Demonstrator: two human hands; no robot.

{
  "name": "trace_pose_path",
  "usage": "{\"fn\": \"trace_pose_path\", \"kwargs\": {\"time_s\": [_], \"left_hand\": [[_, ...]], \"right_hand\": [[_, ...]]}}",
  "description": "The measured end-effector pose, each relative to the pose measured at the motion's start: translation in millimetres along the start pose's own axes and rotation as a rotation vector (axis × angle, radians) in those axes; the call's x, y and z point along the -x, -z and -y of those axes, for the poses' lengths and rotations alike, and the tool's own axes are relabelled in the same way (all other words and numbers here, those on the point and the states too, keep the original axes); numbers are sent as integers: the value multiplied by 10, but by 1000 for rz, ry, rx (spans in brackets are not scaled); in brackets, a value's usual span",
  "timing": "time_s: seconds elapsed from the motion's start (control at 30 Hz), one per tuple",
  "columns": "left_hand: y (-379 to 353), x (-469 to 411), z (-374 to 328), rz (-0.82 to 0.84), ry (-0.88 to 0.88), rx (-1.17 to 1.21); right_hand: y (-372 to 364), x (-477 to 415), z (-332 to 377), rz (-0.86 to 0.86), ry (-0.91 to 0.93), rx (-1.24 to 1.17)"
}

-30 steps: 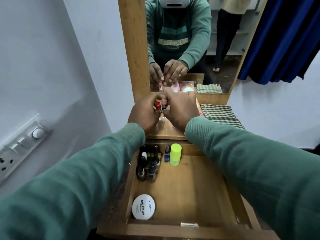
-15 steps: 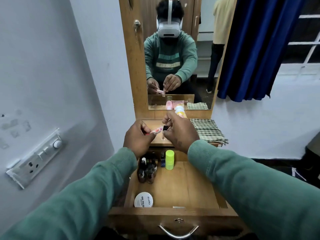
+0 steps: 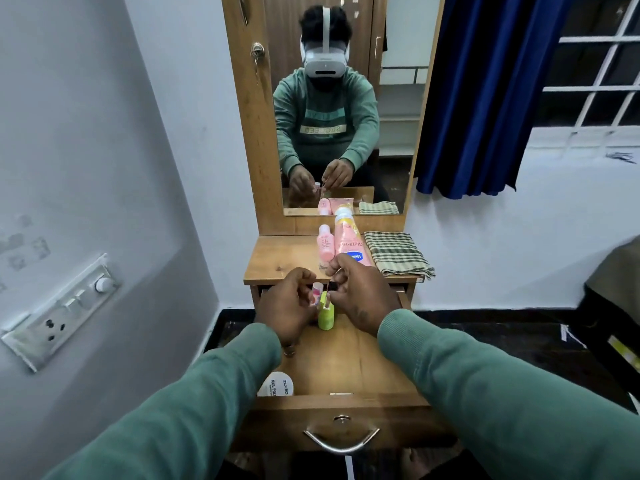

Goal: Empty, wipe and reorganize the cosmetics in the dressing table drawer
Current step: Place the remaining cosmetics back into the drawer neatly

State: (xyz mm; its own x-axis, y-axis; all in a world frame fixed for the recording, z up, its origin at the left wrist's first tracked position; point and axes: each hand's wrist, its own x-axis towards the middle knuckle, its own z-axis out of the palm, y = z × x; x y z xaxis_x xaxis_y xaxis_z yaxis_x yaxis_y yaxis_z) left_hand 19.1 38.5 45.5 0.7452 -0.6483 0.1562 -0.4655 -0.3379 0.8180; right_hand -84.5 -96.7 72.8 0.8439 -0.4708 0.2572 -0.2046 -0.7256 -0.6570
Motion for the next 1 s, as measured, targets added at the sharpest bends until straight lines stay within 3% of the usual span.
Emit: {"fn": "trace_pose_path", "kwargs": {"time_s": [0.13, 0.53, 1.0], "left_hand": [[-114, -35, 204, 65, -87, -150], [-291, -192, 521, -44, -228, -638], [-367, -190, 542, -32, -232, -695]], "right_hand": [[-175, 2, -215, 54, -35, -20], [-653, 0, -554, 96, 8, 133], [-791, -27, -685, 66, 29, 171]]}}
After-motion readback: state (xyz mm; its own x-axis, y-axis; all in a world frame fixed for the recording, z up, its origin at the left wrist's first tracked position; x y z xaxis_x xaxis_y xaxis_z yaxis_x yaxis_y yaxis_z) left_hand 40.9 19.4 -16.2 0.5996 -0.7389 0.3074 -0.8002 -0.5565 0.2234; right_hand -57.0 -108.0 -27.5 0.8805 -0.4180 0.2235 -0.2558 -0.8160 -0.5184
